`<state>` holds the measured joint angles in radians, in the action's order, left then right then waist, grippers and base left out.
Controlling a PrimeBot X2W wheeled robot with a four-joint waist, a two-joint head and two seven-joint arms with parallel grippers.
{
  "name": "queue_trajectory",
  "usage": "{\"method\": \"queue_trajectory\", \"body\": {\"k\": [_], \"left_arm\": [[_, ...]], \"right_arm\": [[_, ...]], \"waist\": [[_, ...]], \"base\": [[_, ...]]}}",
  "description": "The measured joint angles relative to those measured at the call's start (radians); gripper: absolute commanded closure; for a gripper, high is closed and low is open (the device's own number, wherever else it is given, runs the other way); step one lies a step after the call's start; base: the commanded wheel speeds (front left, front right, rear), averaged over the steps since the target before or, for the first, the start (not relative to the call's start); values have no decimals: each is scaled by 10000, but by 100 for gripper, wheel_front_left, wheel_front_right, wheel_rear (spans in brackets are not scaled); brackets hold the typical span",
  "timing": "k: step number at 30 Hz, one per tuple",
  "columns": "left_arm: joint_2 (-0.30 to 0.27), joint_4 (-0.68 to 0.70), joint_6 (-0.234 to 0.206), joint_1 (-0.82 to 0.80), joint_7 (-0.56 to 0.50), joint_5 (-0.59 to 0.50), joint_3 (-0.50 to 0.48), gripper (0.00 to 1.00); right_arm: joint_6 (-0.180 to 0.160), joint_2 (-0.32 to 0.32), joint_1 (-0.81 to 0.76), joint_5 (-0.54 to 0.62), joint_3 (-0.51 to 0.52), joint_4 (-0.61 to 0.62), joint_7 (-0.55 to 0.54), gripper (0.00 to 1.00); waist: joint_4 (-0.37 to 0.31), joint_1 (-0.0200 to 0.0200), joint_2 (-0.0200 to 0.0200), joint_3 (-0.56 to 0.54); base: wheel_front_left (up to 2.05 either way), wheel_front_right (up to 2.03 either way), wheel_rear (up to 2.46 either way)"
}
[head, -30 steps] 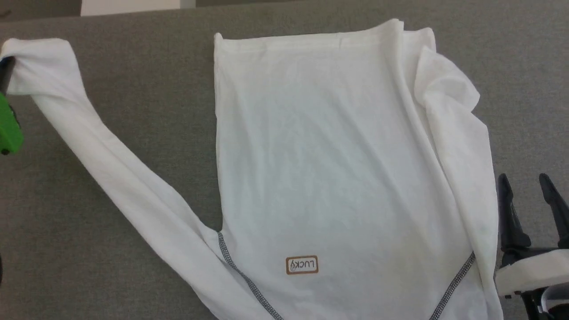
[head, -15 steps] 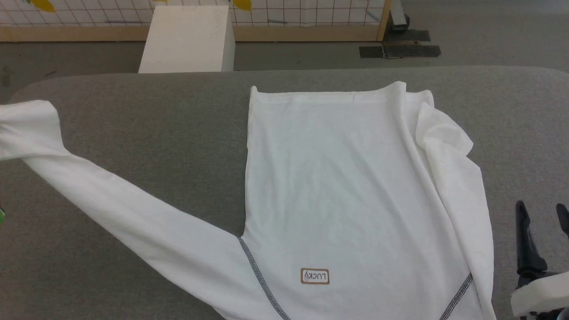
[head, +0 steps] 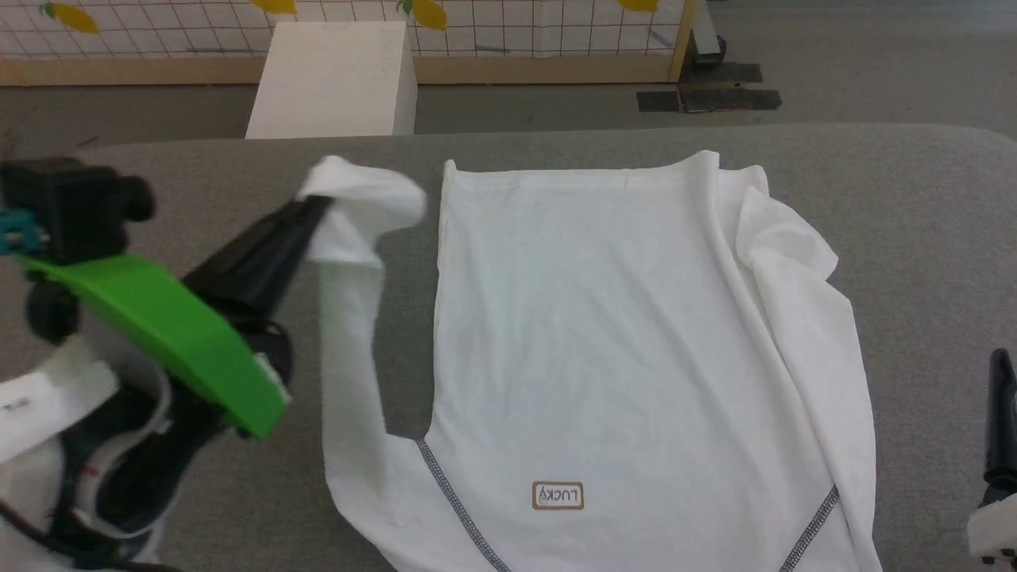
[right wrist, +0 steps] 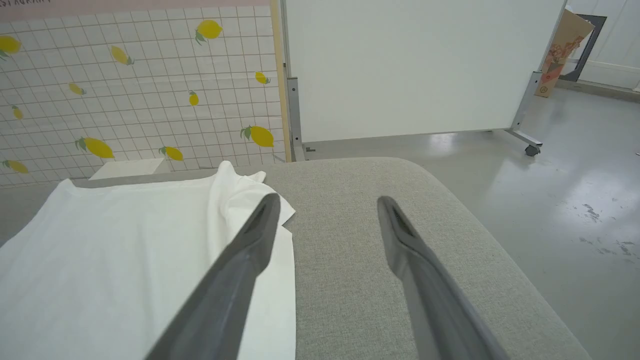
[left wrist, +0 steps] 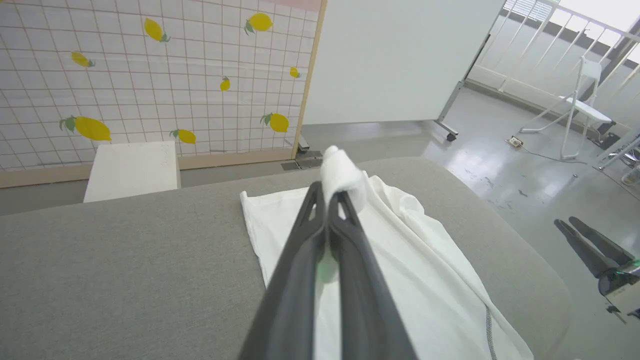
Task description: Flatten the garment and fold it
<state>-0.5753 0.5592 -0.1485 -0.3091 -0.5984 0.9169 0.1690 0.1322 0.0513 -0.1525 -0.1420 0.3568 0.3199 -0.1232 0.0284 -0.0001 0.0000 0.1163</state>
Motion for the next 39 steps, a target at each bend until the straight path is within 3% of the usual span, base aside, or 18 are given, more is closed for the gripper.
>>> {"method": "queue_trajectory", "body": {"k": [8, 16, 21, 32, 33, 34, 39], "left_arm": [[2713, -499, -161, -1930, -403, -817, 3653, 100], [4794, -2723, 414, -2097, 997, -1524, 5933, 100], [5166, -4589, 688, -2092, 2044, -1678, 7110, 100], [5204, -9070, 780, -3087, 3335, -2631, 9841, 100], [5202, -9271, 756, -3115, 3498, -2556, 9937, 70], [5198, -9384, 746, -3149, 3651, -2508, 10023, 0], [5208, -9285, 543, -3558, 4638, -1647, 10067, 0]], "right_arm": [[0, -2, 189, -121, 198, -82, 54, 0], [0, -2, 510, -182, 328, -150, 178, 0], [0, -2, 542, -295, 238, -314, 249, 0], [0, -4, 1103, -370, -368, -899, 545, 0], [0, -2, 1117, -370, -374, -955, 556, 0], [0, -2, 1117, -370, -378, -1009, 577, 0], [0, -2, 1101, -345, -284, -1129, 581, 0]], "waist": [[-274, 0, 0, 302], [-636, 0, 0, 767], [-862, 0, 0, 1129], [-1564, 0, 0, 1794], [-1628, 0, 0, 1825], [-1672, 0, 0, 1840], [-1725, 0, 0, 1685]], "base": [[0, 0, 0], [0, 0, 0], [0, 0, 0], [0, 0, 0], [0, 0, 0], [0, 0, 0], [0, 0, 0]]}}
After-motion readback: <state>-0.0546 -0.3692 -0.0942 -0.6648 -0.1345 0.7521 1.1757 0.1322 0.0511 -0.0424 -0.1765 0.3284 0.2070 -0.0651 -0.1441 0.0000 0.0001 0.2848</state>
